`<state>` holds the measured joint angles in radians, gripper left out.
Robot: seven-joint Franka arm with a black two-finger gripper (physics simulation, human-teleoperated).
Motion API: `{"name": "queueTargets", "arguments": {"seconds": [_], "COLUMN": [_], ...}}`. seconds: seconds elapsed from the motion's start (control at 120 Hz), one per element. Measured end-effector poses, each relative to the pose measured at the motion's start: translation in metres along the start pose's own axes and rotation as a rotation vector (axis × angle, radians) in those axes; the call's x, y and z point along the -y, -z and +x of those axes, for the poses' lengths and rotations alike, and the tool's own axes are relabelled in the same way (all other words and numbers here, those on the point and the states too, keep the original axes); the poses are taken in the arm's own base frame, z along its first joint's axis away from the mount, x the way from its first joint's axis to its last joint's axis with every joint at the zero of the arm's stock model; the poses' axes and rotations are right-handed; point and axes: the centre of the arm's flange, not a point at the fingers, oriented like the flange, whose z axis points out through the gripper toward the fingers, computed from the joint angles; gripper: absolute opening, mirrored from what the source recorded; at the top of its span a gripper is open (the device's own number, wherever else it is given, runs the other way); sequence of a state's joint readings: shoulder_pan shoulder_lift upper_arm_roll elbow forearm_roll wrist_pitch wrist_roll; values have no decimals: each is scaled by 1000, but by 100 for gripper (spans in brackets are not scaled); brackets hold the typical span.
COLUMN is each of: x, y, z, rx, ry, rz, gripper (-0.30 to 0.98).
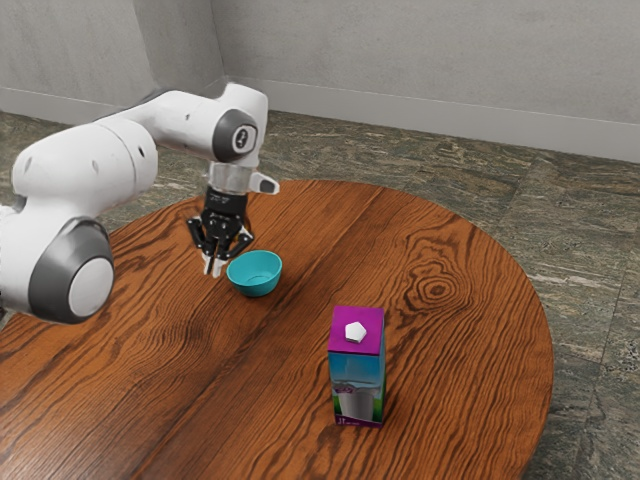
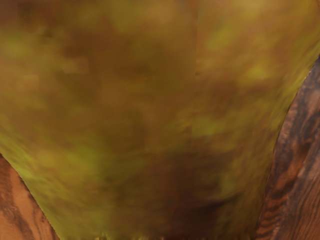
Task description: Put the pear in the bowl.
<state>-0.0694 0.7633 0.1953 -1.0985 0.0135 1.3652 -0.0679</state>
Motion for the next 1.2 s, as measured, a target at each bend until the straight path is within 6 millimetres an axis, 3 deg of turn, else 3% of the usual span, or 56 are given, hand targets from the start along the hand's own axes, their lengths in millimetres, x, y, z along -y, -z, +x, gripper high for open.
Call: {"name": "queueTargets", "arguments": {"seconds": [0.333, 0.525, 0.675, 0.758, 0.85, 0.958, 1.033, 1.092, 1.2], "x": [-19, -20, -20, -24, -37, -44, -50, -53, -56], "y": [-17, -13, 2, 49, 113, 143, 159, 166, 177], "z": [19, 18, 9, -22, -91, -180, -231, -245, -249], "rx": [-33, -49, -67, -137, -241, -342, -415, -445, -482], "ry": [-31, -35, -39, -63, -136, -221, -268, -288, -305], "rz": [-6, -9, -14, -32, -68, -91, -99, -102, -100], "gripper": [-10, 31, 50, 56, 61, 64, 65, 66, 67]}}
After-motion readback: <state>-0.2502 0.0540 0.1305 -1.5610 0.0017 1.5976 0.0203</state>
